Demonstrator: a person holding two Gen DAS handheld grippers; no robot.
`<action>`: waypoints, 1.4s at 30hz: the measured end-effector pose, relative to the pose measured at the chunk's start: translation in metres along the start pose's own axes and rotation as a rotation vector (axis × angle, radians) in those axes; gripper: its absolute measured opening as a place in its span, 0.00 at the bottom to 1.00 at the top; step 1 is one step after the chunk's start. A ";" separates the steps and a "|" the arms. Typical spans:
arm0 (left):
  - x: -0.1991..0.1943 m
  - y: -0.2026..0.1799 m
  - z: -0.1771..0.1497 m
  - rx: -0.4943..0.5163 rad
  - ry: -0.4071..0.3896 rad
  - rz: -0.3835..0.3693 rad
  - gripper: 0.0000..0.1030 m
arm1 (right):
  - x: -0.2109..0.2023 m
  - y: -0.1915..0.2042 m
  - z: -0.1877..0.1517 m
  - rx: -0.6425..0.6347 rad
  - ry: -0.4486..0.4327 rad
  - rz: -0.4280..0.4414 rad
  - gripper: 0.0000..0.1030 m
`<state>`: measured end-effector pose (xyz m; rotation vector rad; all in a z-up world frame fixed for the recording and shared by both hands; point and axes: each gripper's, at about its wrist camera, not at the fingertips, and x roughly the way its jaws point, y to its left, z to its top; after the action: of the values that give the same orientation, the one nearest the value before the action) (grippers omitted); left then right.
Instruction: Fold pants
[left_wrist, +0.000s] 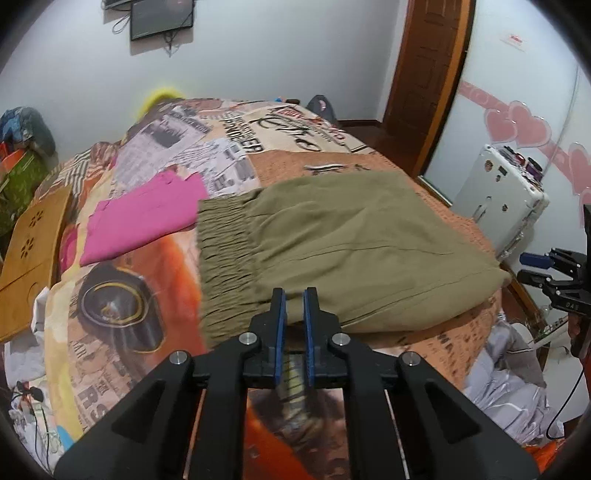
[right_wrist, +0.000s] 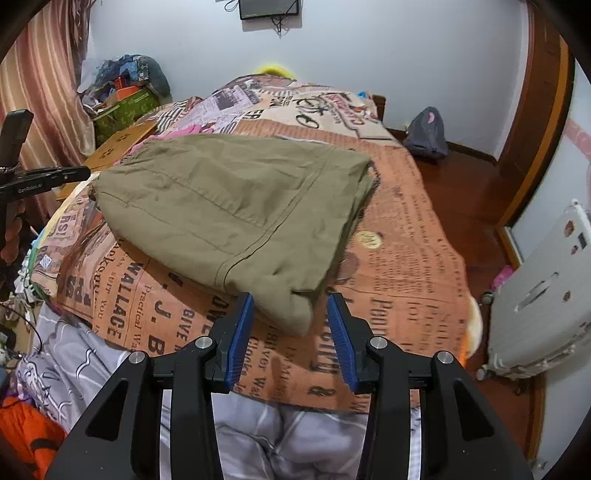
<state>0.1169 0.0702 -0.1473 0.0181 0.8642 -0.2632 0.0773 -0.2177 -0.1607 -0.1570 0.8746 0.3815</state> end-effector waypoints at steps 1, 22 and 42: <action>0.001 -0.005 0.001 0.000 0.001 -0.011 0.08 | -0.004 0.001 0.002 -0.001 -0.009 -0.003 0.37; 0.061 -0.009 -0.026 -0.042 0.081 -0.007 0.15 | 0.081 0.038 -0.009 0.072 0.062 0.089 0.38; 0.036 0.064 0.052 -0.157 -0.014 0.082 0.50 | 0.063 -0.035 0.068 0.104 -0.044 0.016 0.48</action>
<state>0.1932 0.1181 -0.1465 -0.0939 0.8665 -0.1185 0.1762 -0.2141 -0.1664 -0.0459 0.8501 0.3523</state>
